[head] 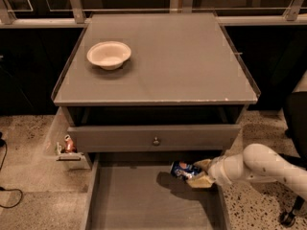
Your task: Pick pepsi can from middle drawer and place on counter
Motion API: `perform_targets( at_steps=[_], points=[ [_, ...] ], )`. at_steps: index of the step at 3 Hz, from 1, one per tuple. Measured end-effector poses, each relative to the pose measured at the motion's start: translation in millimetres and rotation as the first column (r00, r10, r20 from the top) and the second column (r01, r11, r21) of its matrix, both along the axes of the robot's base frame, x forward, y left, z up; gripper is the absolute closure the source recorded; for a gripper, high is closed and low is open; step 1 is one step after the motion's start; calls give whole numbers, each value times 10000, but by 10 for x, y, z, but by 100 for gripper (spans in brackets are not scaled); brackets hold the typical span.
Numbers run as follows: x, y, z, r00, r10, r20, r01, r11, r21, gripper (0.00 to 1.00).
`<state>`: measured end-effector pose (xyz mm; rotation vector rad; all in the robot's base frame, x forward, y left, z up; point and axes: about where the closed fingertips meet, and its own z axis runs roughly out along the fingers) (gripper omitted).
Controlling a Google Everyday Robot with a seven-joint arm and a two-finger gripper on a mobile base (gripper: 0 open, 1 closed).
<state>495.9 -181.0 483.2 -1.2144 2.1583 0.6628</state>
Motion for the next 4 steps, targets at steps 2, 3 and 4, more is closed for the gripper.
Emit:
perform_targets(
  at_steps=[2,3,4],
  points=[
    [-66,-46,1102,9944,836,642,-785,9938,-786,100],
    [-67,-46,1103,9944,837,643,-786,9938,-786,100],
    [-162,8,1404,9879,1205,972,-1130,9904,-794,100]
  ],
)
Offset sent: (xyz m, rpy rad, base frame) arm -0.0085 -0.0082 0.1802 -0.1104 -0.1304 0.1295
